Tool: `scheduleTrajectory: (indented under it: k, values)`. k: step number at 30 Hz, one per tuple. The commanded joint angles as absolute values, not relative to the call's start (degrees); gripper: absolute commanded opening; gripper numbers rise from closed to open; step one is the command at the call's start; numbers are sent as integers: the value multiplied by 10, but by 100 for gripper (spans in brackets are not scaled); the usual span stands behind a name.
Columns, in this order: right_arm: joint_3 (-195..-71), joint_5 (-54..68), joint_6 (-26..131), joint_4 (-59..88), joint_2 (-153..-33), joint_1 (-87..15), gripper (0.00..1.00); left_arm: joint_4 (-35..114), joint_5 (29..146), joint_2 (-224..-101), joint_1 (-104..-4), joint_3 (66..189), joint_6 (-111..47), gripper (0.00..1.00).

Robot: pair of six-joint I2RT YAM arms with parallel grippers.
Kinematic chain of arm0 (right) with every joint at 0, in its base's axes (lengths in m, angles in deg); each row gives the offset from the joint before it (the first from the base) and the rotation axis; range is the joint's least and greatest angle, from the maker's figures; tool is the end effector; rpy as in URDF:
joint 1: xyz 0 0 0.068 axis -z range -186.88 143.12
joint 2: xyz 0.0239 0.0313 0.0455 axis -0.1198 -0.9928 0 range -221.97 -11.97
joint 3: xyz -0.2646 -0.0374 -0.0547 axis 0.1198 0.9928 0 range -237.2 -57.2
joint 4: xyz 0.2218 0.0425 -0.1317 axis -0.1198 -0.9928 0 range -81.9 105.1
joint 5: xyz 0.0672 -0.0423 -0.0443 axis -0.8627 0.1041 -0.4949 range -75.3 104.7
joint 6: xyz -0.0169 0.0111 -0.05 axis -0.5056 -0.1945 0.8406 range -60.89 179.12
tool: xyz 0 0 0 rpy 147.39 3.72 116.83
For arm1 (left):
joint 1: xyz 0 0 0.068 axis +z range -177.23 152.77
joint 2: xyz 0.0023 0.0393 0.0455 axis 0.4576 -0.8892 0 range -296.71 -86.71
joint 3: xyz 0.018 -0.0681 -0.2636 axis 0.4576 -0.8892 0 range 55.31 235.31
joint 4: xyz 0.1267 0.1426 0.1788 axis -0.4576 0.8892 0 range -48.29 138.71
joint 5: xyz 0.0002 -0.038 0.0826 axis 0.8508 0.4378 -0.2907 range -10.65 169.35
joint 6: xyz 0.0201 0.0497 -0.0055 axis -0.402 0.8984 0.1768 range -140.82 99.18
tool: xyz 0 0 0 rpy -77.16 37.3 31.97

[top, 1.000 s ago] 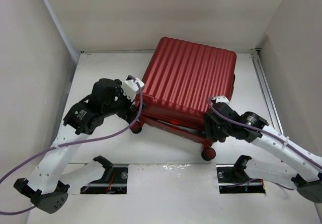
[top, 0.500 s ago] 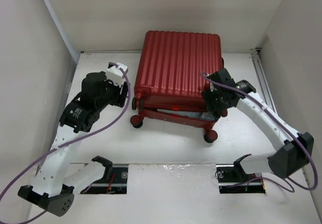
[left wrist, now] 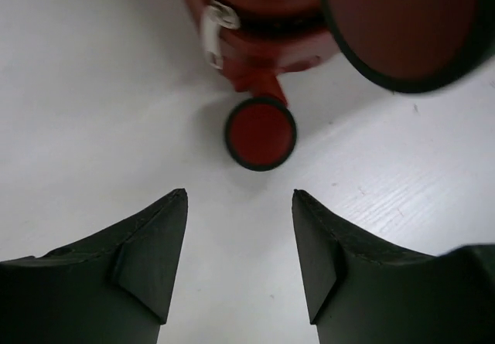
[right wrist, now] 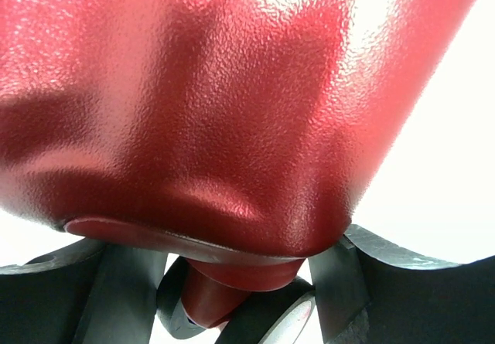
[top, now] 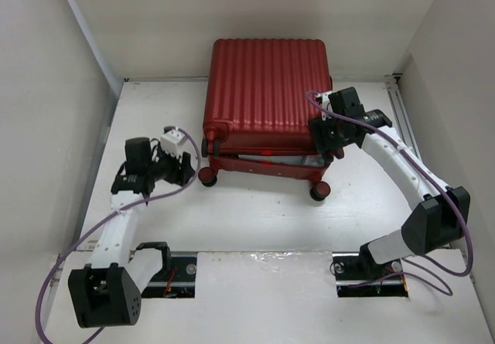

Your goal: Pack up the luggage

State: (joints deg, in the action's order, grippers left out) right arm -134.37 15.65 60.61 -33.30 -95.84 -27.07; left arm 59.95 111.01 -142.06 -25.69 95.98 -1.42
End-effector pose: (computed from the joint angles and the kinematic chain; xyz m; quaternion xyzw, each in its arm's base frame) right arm 0.2864 0.1045 0.3170 -0.1770 0.9374 0.0408 0.2971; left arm 0.2101 -0.0130 0.2699 0.2599 0.8147 -0.1521 0.4955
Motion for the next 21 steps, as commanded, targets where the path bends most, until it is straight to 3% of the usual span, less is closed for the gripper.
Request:
scheduleTrajectory:
  k: [1,5,9,12,21]
  values:
    - [-1373,95,655,-255,-936,-275,0,421,1258,-1376,-256,914,47,53]
    - [-1353,76,661,-255,-911,-263,0,428,1295,-1482,-256,929,134,60]
    - [-1352,61,666,-250,-892,-250,0,411,1310,-1573,-256,962,115,66]
    - [-1347,47,666,-250,-886,-239,0,348,1270,-1597,-256,962,106,66]
    - [-1324,19,659,-244,-875,-232,0,382,1241,-1655,-256,1031,161,69]
